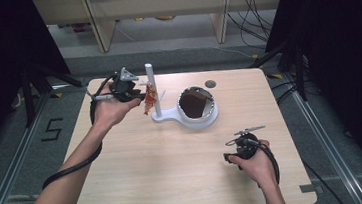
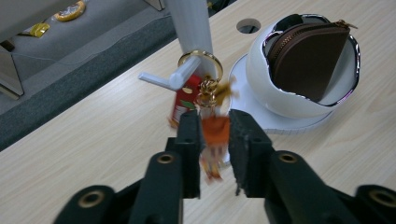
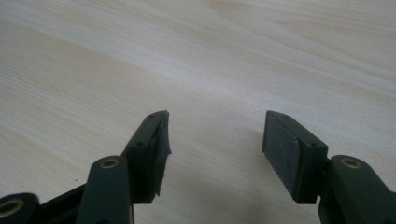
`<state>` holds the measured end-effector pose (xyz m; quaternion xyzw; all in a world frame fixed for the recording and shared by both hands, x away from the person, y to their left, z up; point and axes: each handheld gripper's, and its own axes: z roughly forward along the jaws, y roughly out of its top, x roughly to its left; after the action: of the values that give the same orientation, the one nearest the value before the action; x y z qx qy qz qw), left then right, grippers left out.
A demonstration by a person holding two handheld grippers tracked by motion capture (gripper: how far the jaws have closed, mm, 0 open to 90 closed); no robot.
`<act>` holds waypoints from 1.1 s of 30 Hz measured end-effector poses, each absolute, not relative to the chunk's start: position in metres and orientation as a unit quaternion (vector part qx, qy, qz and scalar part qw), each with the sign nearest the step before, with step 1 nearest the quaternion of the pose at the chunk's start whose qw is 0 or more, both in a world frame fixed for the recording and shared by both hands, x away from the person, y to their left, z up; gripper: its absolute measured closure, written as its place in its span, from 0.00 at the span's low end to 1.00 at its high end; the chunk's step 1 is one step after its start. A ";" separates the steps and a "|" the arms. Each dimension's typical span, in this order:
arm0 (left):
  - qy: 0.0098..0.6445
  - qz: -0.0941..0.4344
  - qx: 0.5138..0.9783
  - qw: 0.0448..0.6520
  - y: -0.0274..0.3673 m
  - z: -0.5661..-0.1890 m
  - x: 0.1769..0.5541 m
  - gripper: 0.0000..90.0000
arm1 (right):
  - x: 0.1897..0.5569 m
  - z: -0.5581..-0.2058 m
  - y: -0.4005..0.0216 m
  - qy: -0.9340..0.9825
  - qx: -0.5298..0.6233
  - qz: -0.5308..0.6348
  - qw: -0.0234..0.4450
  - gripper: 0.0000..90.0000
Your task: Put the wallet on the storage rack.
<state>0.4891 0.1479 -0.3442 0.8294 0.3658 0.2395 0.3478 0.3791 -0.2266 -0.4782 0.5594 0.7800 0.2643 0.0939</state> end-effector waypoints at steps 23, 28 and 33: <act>0.363 0.259 0.829 0.337 0.201 -0.370 0.452 0.41 | 0.379 -0.478 -0.227 0.780 0.560 0.268 0.079 0.46; 0.367 0.260 0.825 0.341 0.208 -0.376 0.444 0.40 | 0.380 -0.478 -0.227 0.779 0.559 0.272 0.078 0.46; 0.363 0.262 0.825 0.344 0.214 -0.381 0.436 0.40 | 0.380 -0.478 -0.227 0.780 0.559 0.272 0.079 0.46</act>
<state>0.4362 0.2143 -0.3810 0.8254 0.3631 0.2619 0.3438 0.3796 -0.2272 -0.4780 0.5587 0.7796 0.2718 0.0788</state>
